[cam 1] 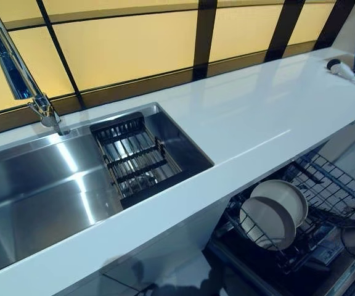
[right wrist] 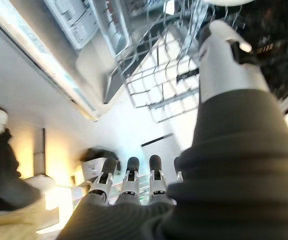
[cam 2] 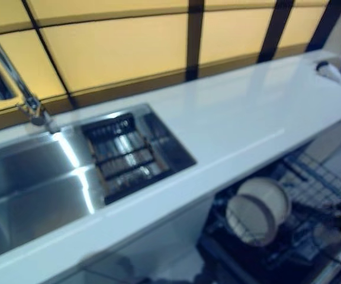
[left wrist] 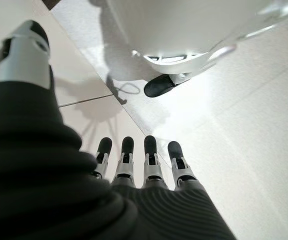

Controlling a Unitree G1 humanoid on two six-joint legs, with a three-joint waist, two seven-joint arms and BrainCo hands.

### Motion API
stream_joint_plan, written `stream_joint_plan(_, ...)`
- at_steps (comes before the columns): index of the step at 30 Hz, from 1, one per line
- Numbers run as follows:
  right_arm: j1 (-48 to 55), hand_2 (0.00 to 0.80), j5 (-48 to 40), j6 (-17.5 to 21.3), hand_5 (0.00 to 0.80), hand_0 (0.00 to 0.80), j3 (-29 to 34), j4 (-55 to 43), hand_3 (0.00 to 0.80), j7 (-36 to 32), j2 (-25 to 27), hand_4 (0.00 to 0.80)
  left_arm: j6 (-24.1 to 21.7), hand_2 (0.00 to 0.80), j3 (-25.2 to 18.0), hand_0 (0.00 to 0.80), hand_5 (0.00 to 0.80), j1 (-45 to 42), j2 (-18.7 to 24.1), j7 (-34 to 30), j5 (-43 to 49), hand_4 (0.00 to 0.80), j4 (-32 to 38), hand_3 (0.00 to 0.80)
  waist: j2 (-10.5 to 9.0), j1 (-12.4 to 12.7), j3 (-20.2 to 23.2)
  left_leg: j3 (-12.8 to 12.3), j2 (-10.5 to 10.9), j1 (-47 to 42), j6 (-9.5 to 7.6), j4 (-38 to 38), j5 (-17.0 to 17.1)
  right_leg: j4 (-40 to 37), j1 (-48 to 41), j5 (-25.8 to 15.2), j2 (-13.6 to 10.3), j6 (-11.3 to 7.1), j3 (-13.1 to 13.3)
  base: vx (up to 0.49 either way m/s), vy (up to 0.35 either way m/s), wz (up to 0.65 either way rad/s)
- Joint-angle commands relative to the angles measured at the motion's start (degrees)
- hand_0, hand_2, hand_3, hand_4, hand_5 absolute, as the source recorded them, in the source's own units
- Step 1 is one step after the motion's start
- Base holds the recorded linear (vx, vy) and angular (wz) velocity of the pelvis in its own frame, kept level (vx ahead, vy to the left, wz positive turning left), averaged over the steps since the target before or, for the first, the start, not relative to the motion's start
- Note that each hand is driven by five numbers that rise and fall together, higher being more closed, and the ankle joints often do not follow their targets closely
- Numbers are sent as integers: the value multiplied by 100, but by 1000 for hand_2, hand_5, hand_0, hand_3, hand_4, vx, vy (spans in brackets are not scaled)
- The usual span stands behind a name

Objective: Take plates into dishwasher

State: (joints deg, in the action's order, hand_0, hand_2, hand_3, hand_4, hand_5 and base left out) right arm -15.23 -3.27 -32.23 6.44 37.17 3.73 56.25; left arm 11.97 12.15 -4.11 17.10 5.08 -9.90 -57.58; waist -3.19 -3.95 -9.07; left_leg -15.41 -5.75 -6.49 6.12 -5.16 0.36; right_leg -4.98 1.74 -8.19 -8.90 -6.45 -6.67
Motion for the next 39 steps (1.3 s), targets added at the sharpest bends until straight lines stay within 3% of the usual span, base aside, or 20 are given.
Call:
stream_joint_plan(1,89,0,-216,454,0,0,268,49,0,371,422,0,-95,0,-11,0,0,68,129,163,51,0,-350,0,-37,-82,154,17,32,-47,-209,18,-65,-2,-215,83,-189,-397,55,-29,55,-6)
stream_joint_plan(6,830,0,-340,945,0,0,870,289,0,518,338,0,-103,0,-11,0,0,302,375,137,424,0,-525,0,-184,-232,65,-163,134,-120,-316,120,-175,38,-19,-179,-315,-579,119,-16,3,-3)
stream_joint_plan(10,972,0,-471,1260,0,0,1076,496,0,447,330,0,-54,0,-12,0,0,351,510,138,517,0,-599,0,-229,-253,-19,-223,58,-148,-286,155,-168,298,236,-347,-317,-705,-27,-118,-51,-24)
stream_joint_plan(14,940,0,-701,1319,0,0,1018,465,0,416,301,0,126,0,-83,0,0,417,561,165,342,0,-729,0,-198,-70,25,-266,-77,33,-347,130,37,1139,177,-238,-406,-621,-167,-249,-111,-62)
stream_joint_plan(18,676,0,-898,1453,0,0,856,782,0,395,265,0,80,0,-52,0,0,491,603,91,266,0,-1064,0,-113,266,198,-197,-318,571,-414,341,240,2011,-139,-101,-589,-423,-60,-287,-216,-11)
stream_joint_plan(23,291,0,-933,1477,0,0,644,1234,0,487,209,0,30,0,-12,0,0,662,616,239,309,0,-1252,0,-353,541,356,65,-392,1242,-470,771,269,1544,-983,207,-542,-429,266,-232,-393,-24)
stream_joint_plan(24,226,0,-991,1508,0,0,590,1294,0,568,192,0,73,0,-22,0,0,790,688,262,399,0,-1276,0,-423,551,349,273,-572,1526,-378,924,334,1147,-1091,734,-349,-416,467,-244,-641,16)
stream_joint_plan(26,241,0,-1020,1559,0,0,544,1321,0,554,184,0,146,0,-69,0,0,884,802,306,528,0,-1351,0,-413,651,296,396,-863,1871,-187,992,573,1050,-1217,1349,-123,-366,408,-250,-607,35)
stream_joint_plan(29,158,0,-1002,1424,0,0,485,1188,0,229,449,0,125,0,-267,0,0,741,773,464,118,0,-1409,0,-348,780,190,673,-1034,1997,179,639,1168,792,-1379,1557,200,-112,345,-216,-380,15)
stream_joint_plan(30,91,0,-795,1331,0,0,519,1170,0,160,540,0,29,0,-402,0,0,648,653,434,76,0,-1420,0,-319,761,137,507,-1122,1934,250,316,1351,685,-1419,1550,302,-17,278,-182,-202,-14)
stream_joint_plan(31,88,0,-746,1309,0,0,533,1159,0,132,562,0,-4,0,-430,0,0,625,618,430,71,0,-1423,0,-313,751,123,453,-1137,1922,260,251,1380,657,-1429,1542,314,-1,254,-248,-176,-28)
stream_joint_plan(32,114,0,-674,1287,0,0,600,1153,0,151,605,0,-85,0,-467,0,0,574,486,404,55,0,-1422,0,-273,688,76,198,-1165,1970,270,195,1391,581,-1435,1519,402,61,152,-201,-111,0)
stream_joint_plan(33,139,0,-661,1300,0,0,624,1168,0,171,621,0,-99,0,-470,0,0,568,445,401,36,0,-1424,0,-251,662,57,102,-1167,1978,266,201,1395,563,-1444,1523,442,80,122,-254,-127,17)
stream_joint_plan(34,190,0,-633,1324,0,0,670,1204,0,224,623,0,-123,0,-498,0,0,567,400,386,48,0,-1426,0,-219,606,37,-135,-1149,1920,237,387,1378,560,-1391,1502,493,141,26,-311,-140,44)
stream_joint_plan(35,286,0,-601,1334,0,0,740,1246,0,270,623,0,-155,0,-509,0,0,575,360,366,17,0,-1431,0,-230,493,9,-431,-1110,1837,156,920,1140,599,-1306,1479,521,254,-162,-370,-164,48)
stream_joint_plan(36,331,0,-594,1307,0,0,769,1278,0,267,630,0,-178,0,-507,0,0,581,343,331,1,0,-1439,0,-271,437,1,-473,-1023,1771,85,1295,906,637,-1234,1461,503,328,-256,-478,-202,90)
stream_joint_plan(37,389,0,-611,1295,0,0,803,1343,0,293,645,0,-243,0,-490,0,0,604,310,268,5,0,-1452,0,-366,381,7,-261,-795,1741,-82,2068,396,663,-1063,1355,448,434,-294,-406,-157,98)
stream_joint_plan(39,406,0,-631,1300,0,0,822,1458,0,275,707,0,-358,0,-477,0,0,612,266,218,53,0,-1478,0,-439,341,52,27,-416,1552,-211,2490,-128,632,-847,1188,391,468,-259,-340,-89,71)
